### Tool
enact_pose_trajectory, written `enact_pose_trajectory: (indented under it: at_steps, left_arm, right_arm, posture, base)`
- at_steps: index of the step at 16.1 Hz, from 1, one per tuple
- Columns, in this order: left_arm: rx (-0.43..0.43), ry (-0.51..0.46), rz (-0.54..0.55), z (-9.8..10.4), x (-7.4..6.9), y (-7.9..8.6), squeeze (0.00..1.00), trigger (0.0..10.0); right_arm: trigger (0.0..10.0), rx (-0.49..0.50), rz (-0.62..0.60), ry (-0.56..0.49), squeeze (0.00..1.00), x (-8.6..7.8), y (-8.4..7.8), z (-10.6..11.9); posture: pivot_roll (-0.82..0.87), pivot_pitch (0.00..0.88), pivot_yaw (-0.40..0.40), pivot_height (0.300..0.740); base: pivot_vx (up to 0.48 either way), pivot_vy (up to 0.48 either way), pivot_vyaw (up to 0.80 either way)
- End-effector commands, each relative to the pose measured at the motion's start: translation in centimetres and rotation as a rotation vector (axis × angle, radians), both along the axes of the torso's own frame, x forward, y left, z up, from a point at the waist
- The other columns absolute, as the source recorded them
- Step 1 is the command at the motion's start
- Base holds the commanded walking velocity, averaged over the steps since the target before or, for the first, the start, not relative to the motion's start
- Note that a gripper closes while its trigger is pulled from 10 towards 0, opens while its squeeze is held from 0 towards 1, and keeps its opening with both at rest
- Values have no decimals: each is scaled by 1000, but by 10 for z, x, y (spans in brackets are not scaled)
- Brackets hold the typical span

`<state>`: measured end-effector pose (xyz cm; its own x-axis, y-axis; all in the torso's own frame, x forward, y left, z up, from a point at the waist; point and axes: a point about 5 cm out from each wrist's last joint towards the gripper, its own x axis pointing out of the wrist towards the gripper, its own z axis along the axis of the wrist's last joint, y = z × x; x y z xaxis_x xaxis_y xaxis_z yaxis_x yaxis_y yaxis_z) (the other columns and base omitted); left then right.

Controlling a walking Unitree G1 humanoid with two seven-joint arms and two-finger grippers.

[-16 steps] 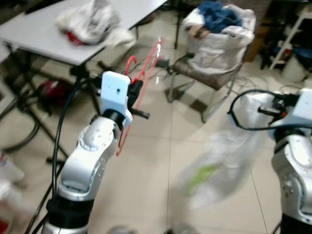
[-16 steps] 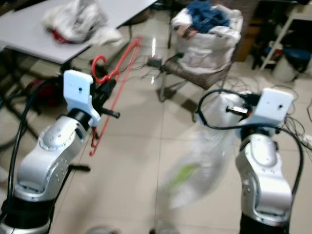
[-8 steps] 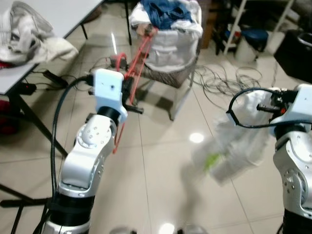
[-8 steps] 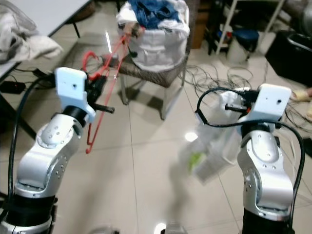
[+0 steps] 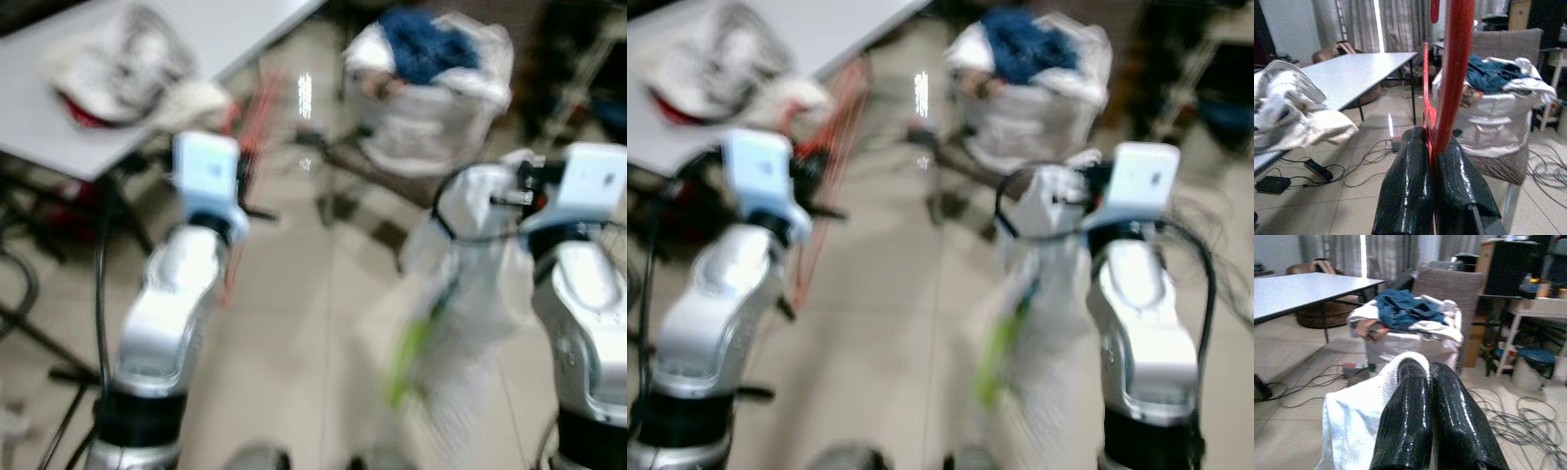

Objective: Hang hanger

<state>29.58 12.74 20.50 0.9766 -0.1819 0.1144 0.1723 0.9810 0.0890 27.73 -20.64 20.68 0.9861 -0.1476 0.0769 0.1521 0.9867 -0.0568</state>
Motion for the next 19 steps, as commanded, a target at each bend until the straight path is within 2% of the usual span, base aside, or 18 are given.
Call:
enact_pose_trajectory:
  at_steps: [1,5,19]
  left_arm:
    - [5,-21,30,7,1,8,0,10000]
    - [-14,-26,56,13,4,11,0,10000]
    - [-15,-27,64,18,7,13,0,10000]
  right_arm:
    - [10000,-10,18,-48,0,2,4,10]
    - [10000,16,-20,-69,0,4,-3,13]
    - [10000,-6,-5,-60,0,5,-1,13]
  posture:
    - [-67,60,-14,740]
    - [-65,57,-14,740]
    - [-65,61,-16,740]
  base:
    - [412,0,800]
    - [412,0,0]
    - [420,0,0]
